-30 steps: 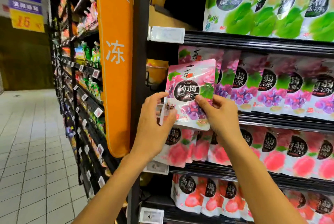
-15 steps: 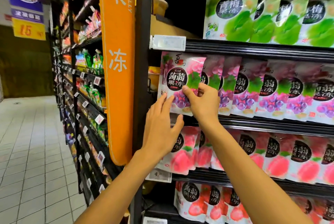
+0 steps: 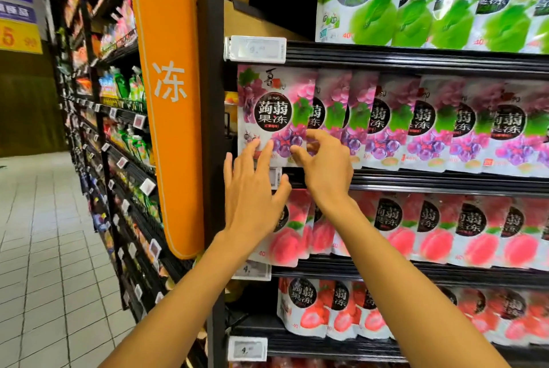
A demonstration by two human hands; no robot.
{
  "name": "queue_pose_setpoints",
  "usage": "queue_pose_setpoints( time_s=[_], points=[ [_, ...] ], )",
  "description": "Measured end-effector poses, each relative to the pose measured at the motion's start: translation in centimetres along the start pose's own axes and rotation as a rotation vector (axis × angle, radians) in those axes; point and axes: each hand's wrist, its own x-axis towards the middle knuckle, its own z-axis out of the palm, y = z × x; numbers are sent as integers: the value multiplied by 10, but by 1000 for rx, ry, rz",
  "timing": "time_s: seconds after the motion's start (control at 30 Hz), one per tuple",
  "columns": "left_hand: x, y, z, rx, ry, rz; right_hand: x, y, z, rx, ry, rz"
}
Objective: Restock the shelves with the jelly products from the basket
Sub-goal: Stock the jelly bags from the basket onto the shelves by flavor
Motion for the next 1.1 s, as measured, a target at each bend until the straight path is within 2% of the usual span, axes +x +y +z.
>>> queue_pose_setpoints(
  time_s=[0.17, 0.4, 0.6, 0.73, 0.9, 1.1],
  points=[
    [4, -3, -3, 2, -11, 12, -5, 7, -2, 77, -22, -9],
    [-5, 6, -1, -51, 3, -4, -32, 28, -17, 209, 83, 7],
    [-34, 30, 18, -369, 109, 121, -65, 60, -25, 200, 115, 108],
    [-63, 45, 50, -577, -29, 131, -88, 93, -36, 182, 84, 189],
    [-93, 84, 94, -676, -230, 6, -101, 145, -77, 179, 89, 308],
    [-107, 164, 153, -745, -330, -90, -90, 226, -144, 214, 138, 393]
  ],
)
